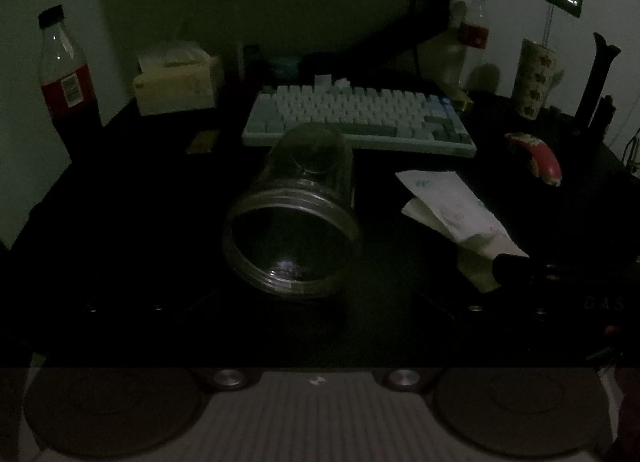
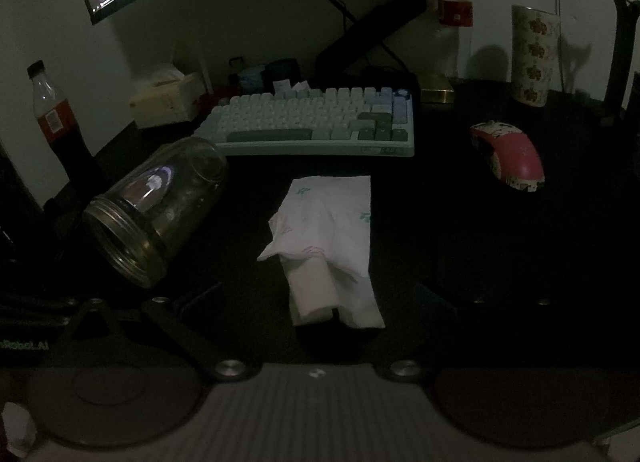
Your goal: Clean container
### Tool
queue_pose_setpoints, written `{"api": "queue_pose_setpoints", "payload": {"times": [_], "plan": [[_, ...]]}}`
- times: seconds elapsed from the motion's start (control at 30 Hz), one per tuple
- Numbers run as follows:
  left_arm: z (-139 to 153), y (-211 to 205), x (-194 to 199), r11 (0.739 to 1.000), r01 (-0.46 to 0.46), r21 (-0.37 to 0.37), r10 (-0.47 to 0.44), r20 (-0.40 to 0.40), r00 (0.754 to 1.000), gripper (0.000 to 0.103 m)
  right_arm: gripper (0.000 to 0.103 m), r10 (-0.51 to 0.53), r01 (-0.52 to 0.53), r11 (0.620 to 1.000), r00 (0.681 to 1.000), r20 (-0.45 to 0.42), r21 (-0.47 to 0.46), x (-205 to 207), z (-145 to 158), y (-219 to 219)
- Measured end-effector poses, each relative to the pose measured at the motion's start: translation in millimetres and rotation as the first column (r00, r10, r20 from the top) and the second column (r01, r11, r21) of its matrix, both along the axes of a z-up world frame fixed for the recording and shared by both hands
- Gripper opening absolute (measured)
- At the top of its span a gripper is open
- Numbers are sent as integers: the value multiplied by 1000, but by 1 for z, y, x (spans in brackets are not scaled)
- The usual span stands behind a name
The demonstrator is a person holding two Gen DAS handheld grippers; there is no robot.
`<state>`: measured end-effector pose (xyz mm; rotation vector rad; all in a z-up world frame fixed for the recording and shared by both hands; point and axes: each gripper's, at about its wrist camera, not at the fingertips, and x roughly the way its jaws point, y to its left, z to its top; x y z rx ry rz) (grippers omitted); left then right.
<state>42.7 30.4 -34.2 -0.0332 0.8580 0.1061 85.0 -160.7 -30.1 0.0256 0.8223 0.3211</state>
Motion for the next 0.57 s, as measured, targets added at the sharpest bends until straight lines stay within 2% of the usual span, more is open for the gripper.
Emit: {"api": "queue_pose_setpoints", "payload": {"times": [0.57], "plan": [[-1,1,0,1000,7,13,-7,5,1000,103,103,17,-17,1000,1000,-6,15,-2,-1,1]]}}
